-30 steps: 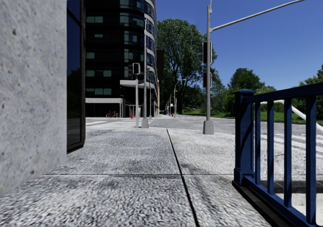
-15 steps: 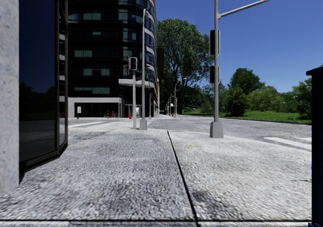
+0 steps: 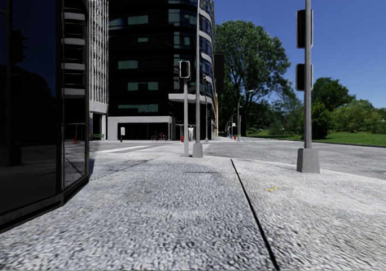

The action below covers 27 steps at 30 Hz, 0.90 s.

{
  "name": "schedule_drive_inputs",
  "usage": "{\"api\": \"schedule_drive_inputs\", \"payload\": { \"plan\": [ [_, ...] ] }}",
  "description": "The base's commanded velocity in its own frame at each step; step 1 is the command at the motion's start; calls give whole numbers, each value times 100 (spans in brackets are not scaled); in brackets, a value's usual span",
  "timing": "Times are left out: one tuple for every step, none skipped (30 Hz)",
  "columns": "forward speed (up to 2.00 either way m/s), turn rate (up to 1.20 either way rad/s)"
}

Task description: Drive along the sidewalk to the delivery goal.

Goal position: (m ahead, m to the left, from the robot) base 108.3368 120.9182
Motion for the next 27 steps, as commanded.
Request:
{"api": "schedule_drive_inputs", "payload": {
  "plan": [
    [200,46],
    [200,46],
    [200,46],
    [200,41],
    [200,41],
    [200,38],
    [200,38],
    [200,38],
    [200,37],
    [200,37],
    [200,37],
    [200,37],
    [200,37],
    [200,0],
    [200,0],
    [200,0],
    [200,0],
    [200,0],
    [200,0],
    [200,0],
    [200,0],
    [200,0],
    [200,0],
    [200,0],
    [200,0],
    [200,0],
    [200,0]
  ]
}}
